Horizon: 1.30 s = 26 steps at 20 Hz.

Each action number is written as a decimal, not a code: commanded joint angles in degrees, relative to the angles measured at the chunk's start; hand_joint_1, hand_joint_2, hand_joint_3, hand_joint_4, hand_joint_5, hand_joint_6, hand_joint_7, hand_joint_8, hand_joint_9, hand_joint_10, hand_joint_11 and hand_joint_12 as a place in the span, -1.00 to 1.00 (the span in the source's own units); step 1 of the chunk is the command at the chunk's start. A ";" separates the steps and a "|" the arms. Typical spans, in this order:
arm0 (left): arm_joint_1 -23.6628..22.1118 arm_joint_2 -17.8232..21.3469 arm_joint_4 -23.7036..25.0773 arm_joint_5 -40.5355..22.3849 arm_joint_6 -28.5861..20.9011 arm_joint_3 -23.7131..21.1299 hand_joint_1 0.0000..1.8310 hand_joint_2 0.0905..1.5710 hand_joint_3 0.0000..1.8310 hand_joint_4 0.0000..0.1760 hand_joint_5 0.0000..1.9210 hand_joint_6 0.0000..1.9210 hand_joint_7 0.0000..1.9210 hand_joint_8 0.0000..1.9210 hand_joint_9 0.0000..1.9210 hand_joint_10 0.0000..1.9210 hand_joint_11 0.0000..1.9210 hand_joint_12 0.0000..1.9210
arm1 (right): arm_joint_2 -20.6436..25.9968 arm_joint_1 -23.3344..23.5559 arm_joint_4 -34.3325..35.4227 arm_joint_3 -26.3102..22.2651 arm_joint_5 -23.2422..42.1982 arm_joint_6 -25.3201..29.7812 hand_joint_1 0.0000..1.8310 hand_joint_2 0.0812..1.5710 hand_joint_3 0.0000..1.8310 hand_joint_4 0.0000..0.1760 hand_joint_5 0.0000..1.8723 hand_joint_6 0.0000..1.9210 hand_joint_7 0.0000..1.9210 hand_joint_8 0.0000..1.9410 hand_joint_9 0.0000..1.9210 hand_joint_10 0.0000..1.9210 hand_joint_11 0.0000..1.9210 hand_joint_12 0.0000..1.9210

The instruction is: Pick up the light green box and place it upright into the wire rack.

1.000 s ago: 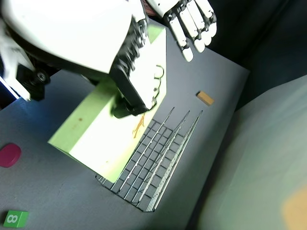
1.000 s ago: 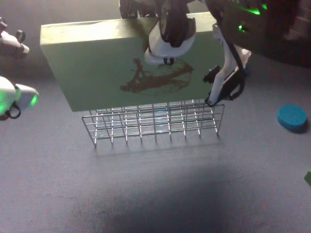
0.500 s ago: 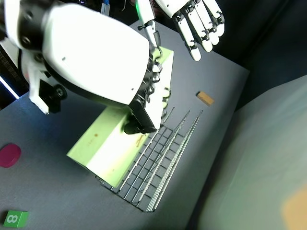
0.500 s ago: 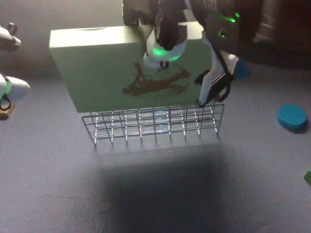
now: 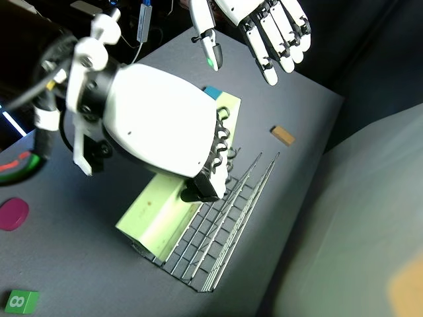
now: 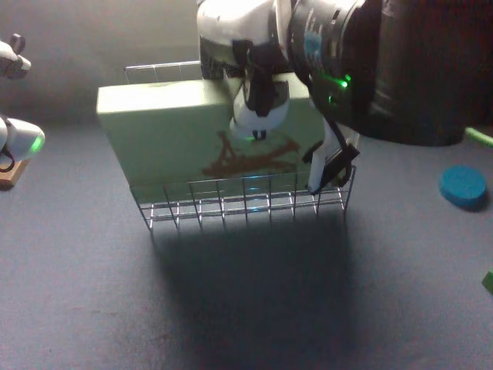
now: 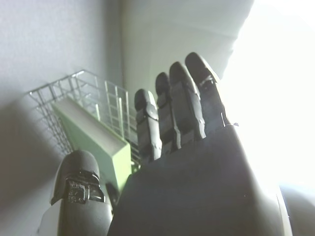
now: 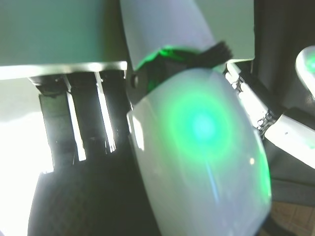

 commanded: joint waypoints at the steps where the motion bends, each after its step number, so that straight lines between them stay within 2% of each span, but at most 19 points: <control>1: -0.41 0.22 4.19 -2.12 0.02 0.03 -0.97 0.56 -1.00 -0.14 -0.66 -1.00 -0.71 -1.00 -0.75 -1.00 -1.00 -0.31 | -0.24 0.16 -5.17 0.37 1.83 0.85 0.36 0.39 -1.00 -1.00 0.00 -0.05 0.09 0.09 -0.02 0.08 -0.15 0.46; 2: -0.40 0.21 4.19 -2.07 -0.17 -0.17 -0.97 0.56 -1.00 -0.14 -0.66 -1.00 -0.71 -1.00 -0.75 -1.00 -1.00 -0.34 | -0.42 -0.25 -6.14 0.72 1.84 1.48 0.47 0.40 -1.00 -1.00 -0.04 -0.04 0.04 0.05 -0.07 0.32 -0.16 0.47; 3: -0.41 0.21 4.18 -2.06 -0.24 -0.34 -0.97 0.56 -1.00 -0.14 -0.65 -1.00 -0.71 -1.00 -0.76 -1.00 -1.00 -0.36 | -0.56 -0.45 -6.31 1.10 1.93 1.69 0.49 0.41 -1.00 -1.00 -0.05 -0.02 0.03 0.06 -0.09 0.38 -0.17 0.48; 9: -0.64 -0.10 4.17 0.05 -1.17 -2.63 -0.97 0.57 -1.00 -0.14 -0.66 -1.00 -0.72 -1.00 -0.76 -1.00 -1.00 -0.37 | -1.54 -2.43 -6.30 3.22 2.67 2.58 0.50 0.41 -1.00 -1.00 -0.06 -0.02 0.02 0.07 -0.10 0.41 -0.17 0.50; 17: 0.52 -3.91 4.20 2.71 -3.91 -4.76 -0.97 0.57 -1.00 -0.13 -0.66 -1.00 -0.72 -1.00 -0.77 -1.00 -1.00 -0.38 | -1.78 -3.28 -6.39 3.97 2.90 2.56 0.50 0.41 -1.00 -1.00 -0.05 -0.02 0.01 0.07 -0.09 0.41 -0.18 0.50; 20: 1.53 -4.02 6.39 2.94 -7.27 -5.66 -0.97 0.57 -1.00 -0.13 -0.67 -1.00 -0.72 -1.00 -0.77 -1.00 -1.00 -0.38 | -1.77 -3.41 -6.37 3.93 3.22 2.50 0.50 0.41 -1.00 -1.00 -0.05 -0.02 0.01 0.07 -0.08 0.39 -0.17 0.50; 22: 1.71 -4.02 6.53 3.12 -7.78 -6.10 -0.97 0.58 -1.00 -0.13 -0.67 -1.00 -0.72 -1.00 -0.76 -1.00 -1.00 -0.38 | -1.77 -3.45 -6.37 3.90 3.35 2.16 0.50 0.40 -1.00 -1.00 -0.04 -0.03 0.01 0.06 -0.07 0.37 -0.14 0.47; 25: 1.70 -4.14 6.66 3.12 -8.28 -6.61 -0.97 0.58 -1.00 -0.13 -0.67 -1.00 -0.71 -1.00 -0.76 -1.00 -1.00 -0.38 | -1.77 -3.54 -6.37 3.64 3.60 1.92 0.49 0.41 -1.00 -1.00 -0.07 0.04 0.01 0.04 -0.10 0.38 -0.19 0.44; 26: 1.72 -4.25 7.26 3.24 -9.12 -6.82 -0.96 0.58 -1.00 -0.13 -0.67 -1.00 -0.71 -1.00 -0.76 -1.00 -1.00 -0.37 | -1.76 -3.59 -6.37 3.56 3.60 1.71 0.35 0.43 -1.00 -1.00 -0.07 0.11 0.01 0.11 -0.14 0.01 -0.23 0.40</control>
